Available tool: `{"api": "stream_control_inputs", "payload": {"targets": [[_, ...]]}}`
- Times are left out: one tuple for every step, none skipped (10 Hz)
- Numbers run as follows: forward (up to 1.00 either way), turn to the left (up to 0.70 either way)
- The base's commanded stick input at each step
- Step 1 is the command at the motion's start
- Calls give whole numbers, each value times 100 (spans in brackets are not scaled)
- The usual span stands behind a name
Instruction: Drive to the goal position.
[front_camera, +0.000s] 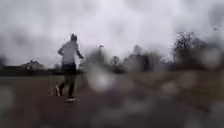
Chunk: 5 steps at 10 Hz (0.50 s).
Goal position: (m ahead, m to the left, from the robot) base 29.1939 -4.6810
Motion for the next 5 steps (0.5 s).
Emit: {"api": "stream_control_inputs", "payload": {"targets": [[100,0],[100,0],[100,0],[100,0],[100,0]]}}
